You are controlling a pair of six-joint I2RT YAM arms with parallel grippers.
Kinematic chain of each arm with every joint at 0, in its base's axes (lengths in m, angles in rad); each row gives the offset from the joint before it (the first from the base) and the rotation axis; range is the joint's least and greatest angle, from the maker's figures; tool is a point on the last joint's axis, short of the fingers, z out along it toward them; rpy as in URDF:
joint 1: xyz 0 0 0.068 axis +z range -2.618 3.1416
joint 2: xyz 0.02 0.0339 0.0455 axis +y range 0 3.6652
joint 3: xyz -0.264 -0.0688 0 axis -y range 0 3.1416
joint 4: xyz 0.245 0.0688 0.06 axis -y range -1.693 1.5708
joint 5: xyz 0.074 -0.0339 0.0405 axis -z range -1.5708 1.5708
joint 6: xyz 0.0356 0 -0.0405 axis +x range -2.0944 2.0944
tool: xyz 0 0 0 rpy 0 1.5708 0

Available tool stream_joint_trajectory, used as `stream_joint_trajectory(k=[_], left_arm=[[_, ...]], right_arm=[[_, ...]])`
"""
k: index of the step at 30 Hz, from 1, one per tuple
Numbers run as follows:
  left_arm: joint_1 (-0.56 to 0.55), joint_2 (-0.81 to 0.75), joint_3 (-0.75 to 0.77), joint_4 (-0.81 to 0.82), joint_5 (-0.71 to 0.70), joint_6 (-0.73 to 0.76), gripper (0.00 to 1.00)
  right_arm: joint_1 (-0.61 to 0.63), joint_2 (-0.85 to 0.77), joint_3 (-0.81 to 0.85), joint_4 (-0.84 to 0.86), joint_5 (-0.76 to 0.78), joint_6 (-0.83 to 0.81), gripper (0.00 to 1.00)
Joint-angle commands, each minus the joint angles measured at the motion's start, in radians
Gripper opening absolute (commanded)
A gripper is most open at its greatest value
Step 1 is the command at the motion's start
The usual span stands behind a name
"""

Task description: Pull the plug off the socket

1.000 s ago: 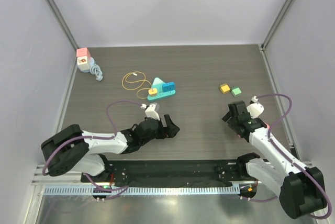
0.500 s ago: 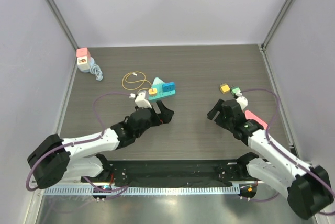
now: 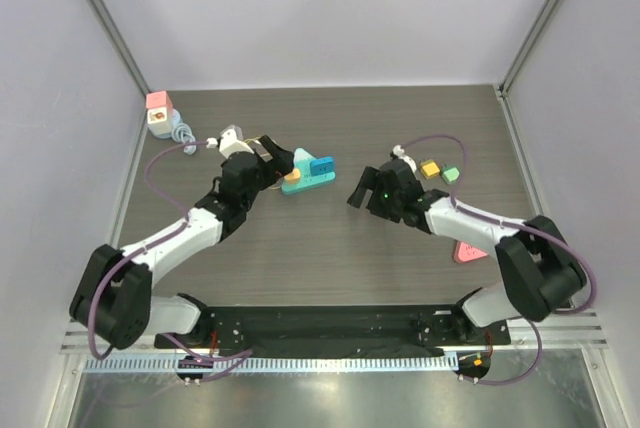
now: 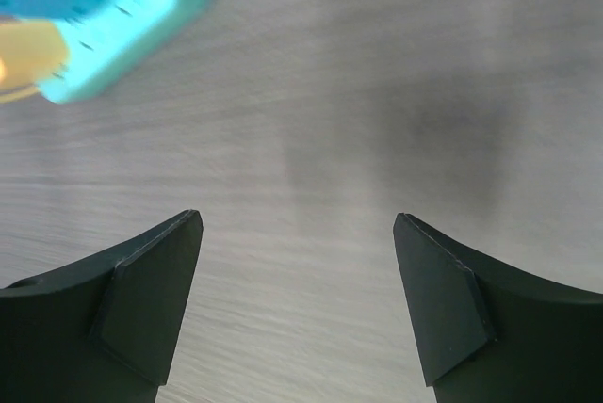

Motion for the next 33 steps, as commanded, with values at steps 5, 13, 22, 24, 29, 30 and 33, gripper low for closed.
stream_joint_trajectory(k=[5,13,22,24,29,30,33], left_arm=[[0.125,0.120,0.002,0.157,0.100,-0.008,0.96],[0.208,0.214,0.026,0.248,0.231,0.142,0.88],[0.327,0.604,0.341,0.168,0.725,0.092,0.93],[0.339,0.672,0.372,0.190,0.824,0.078,0.94],[0.343,0.724,0.384,0.249,0.882,0.044,0.89],[0.341,0.726,0.373,0.268,0.897,0.026,0.85],[0.343,0.718,0.353,0.294,0.893,0.023,0.82]], right_arm=[[-0.057,0.190,0.230,0.087,-0.140,-0.110,0.89],[-0.068,0.368,0.400,0.087,-0.235,-0.190,0.88],[-0.068,0.363,0.334,0.176,-0.279,-0.137,0.80],[-0.067,0.356,0.311,0.181,-0.276,-0.133,0.80],[-0.067,0.319,0.267,0.204,-0.278,-0.113,0.80],[-0.067,0.316,0.258,0.207,-0.279,-0.113,0.80],[-0.067,0.313,0.245,0.205,-0.283,-0.111,0.80]])
